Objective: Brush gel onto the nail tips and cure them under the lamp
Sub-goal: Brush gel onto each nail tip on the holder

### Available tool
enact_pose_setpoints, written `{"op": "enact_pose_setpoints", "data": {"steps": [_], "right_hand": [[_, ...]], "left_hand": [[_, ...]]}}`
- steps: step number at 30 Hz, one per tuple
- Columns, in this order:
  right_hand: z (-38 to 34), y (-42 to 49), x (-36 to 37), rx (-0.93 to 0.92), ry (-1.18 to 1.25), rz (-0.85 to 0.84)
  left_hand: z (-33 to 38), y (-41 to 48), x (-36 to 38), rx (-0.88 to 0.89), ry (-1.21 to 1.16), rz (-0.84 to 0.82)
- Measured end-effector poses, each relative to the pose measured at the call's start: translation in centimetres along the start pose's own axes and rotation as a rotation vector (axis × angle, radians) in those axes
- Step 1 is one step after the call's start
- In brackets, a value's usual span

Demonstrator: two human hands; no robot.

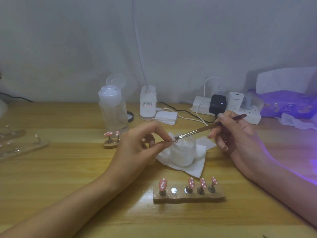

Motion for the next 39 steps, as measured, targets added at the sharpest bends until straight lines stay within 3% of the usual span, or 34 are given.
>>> {"op": "enact_pose_setpoints", "data": {"steps": [39], "right_hand": [[-0.1,0.0,-0.8,-0.039,0.005,0.048]], "left_hand": [[-0.2,-0.1,-0.1,-0.051,-0.028,-0.003]]}}
Point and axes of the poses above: each hand's wrist, its own y-axis towards the middle knuckle, its own x-axis out of the palm, z = x × y, the point moved 10 cm from there along y, towards the middle knuckle, and after that the axes turned 2 degrees about -z, right-handed, at the moved point
